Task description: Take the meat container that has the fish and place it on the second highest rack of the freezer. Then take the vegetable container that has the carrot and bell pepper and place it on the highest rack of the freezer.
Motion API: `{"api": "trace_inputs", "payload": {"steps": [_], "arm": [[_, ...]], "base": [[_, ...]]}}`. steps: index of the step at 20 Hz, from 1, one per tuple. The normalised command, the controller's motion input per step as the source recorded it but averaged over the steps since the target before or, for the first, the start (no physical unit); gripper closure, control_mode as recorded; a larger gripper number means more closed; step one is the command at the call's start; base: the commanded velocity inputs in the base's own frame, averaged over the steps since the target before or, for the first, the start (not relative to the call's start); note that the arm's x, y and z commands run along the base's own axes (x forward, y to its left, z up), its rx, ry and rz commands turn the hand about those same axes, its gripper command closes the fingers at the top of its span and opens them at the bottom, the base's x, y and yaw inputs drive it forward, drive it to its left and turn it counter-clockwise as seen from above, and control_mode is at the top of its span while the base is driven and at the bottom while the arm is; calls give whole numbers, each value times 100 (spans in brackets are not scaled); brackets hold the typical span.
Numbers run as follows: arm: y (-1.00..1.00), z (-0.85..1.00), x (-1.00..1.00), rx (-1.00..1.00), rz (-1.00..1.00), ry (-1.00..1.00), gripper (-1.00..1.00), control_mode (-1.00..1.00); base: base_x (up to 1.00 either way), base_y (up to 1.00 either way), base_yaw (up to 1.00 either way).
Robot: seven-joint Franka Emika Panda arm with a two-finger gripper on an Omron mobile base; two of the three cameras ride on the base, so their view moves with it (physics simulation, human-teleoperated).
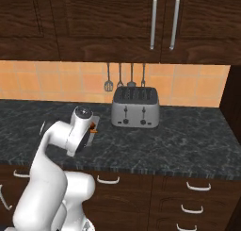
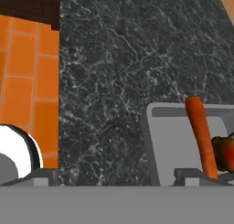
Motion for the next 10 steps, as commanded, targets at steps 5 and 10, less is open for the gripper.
{"api": "trace_inputs", "payload": {"steps": [5, 10], "arm": [[0, -26, 16, 1, 13, 0, -100, -100], [0, -21, 35, -3, 0, 0, -100, -100]], "base": [[0, 0, 0], [0, 0, 0]]}}
